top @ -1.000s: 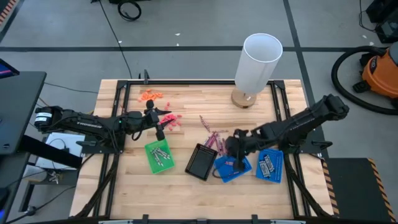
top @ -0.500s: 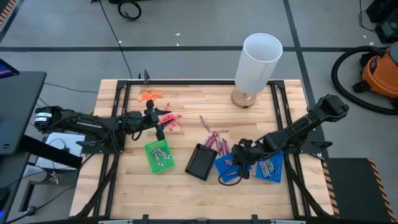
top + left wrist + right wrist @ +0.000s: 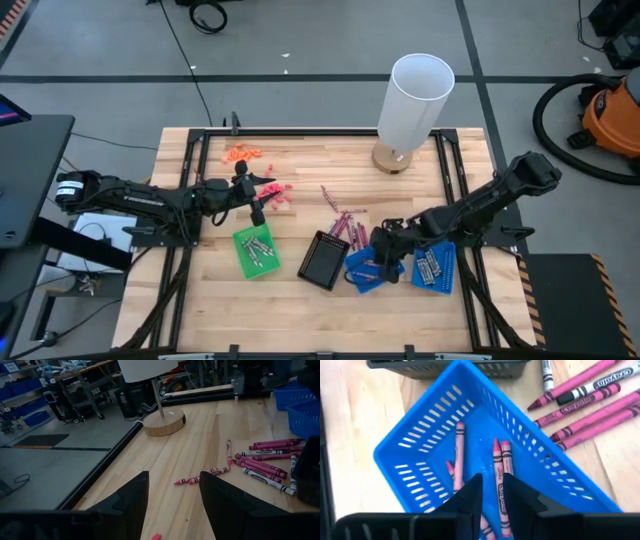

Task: Sort crayons
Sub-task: Put the pink crayon into the left blue bin

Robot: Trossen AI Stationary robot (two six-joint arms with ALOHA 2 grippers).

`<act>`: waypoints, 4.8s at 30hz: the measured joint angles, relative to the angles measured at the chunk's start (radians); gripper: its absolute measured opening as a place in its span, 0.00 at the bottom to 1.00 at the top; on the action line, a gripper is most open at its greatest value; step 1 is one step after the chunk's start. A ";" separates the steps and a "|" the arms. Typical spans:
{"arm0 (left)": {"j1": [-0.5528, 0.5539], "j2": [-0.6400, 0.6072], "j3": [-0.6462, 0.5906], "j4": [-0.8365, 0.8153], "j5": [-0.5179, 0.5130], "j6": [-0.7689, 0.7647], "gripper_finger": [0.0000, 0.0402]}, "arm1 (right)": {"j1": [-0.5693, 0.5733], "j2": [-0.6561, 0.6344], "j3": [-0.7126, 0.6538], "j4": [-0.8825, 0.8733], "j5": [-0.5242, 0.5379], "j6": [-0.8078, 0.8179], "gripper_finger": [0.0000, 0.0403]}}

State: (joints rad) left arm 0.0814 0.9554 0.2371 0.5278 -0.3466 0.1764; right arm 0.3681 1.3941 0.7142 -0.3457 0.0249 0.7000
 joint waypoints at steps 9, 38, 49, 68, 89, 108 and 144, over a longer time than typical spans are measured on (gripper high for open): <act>0.001 0.000 0.000 0.000 0.000 0.001 0.47 | -0.120 0.003 0.135 -0.104 0.109 -0.261 0.24; 0.001 0.000 0.000 0.000 0.000 0.020 0.47 | -0.506 0.298 0.133 0.060 0.054 -0.701 0.36; 0.001 0.000 0.000 -0.001 0.000 0.021 0.47 | -0.555 0.342 0.136 0.079 -0.014 -0.695 0.24; 0.001 0.000 0.000 -0.004 0.000 0.021 0.47 | -0.565 0.223 0.191 -0.148 0.071 -0.645 0.08; 0.000 0.000 0.000 -0.009 0.000 0.008 0.47 | -0.120 -0.039 0.220 -0.126 0.036 -0.293 0.09; 0.000 0.000 0.000 -0.022 0.000 0.008 0.47 | 0.089 0.003 0.040 -0.065 0.135 0.090 0.09; 0.000 0.000 0.000 -0.005 0.000 0.009 0.47 | -0.271 0.010 0.006 0.134 0.126 -0.230 0.23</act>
State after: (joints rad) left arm 0.0814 0.9550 0.2375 0.5228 -0.3466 0.1856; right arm 0.0970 1.4042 0.7200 -0.2117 0.1505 0.4703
